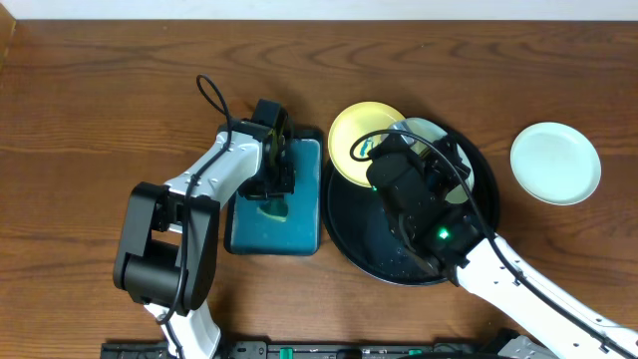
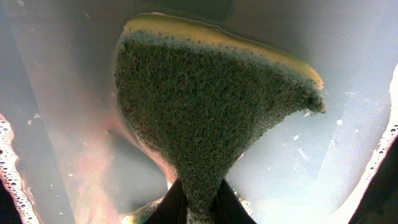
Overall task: Clean dirty plates on tray and stack at the side
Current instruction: 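Stack the light blue plate onto the pale green plate at right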
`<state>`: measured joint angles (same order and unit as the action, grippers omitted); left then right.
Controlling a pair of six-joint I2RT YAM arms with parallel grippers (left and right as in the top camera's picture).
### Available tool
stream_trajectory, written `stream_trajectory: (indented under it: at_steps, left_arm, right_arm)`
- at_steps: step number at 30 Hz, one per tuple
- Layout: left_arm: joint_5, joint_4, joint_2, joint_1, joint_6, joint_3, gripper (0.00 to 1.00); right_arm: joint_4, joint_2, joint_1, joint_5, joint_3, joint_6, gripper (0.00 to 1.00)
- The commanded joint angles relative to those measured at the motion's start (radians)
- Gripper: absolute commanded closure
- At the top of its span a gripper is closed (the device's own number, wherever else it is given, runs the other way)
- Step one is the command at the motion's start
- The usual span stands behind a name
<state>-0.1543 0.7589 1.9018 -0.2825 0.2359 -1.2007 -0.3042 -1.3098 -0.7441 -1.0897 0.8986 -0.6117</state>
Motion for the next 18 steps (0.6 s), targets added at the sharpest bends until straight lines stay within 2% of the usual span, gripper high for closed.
stream_trajectory:
  at_steps: [1, 11, 15, 16, 18]
  left_arm:
    - [0.016, -0.002, 0.034, 0.003, 0.002, 0.013, 0.90]
    - [0.016, -0.002, 0.034, 0.003, 0.002, 0.013, 0.90]
    - [0.016, -0.005, 0.034, 0.003, 0.002, 0.013, 0.89]
    - [0.016, -0.005, 0.034, 0.003, 0.002, 0.013, 0.89]
    - [0.016, -0.005, 0.034, 0.003, 0.002, 0.013, 0.90]
  right_arm:
    - [0.024, 0.000, -0.003, -0.040, 0.022, -0.041, 0.99]
    - [0.025, 0.000, 0.000, -0.038, 0.021, -0.017, 0.99]
    - [-0.003, 0.000, 0.018, -0.018, 0.021, 0.151, 0.99]
    - [-0.051, 0.000, 0.031, 0.017, 0.021, 0.291, 0.99]
    - [-0.134, 0.000, 0.050, 0.085, 0.021, 0.466, 0.99]
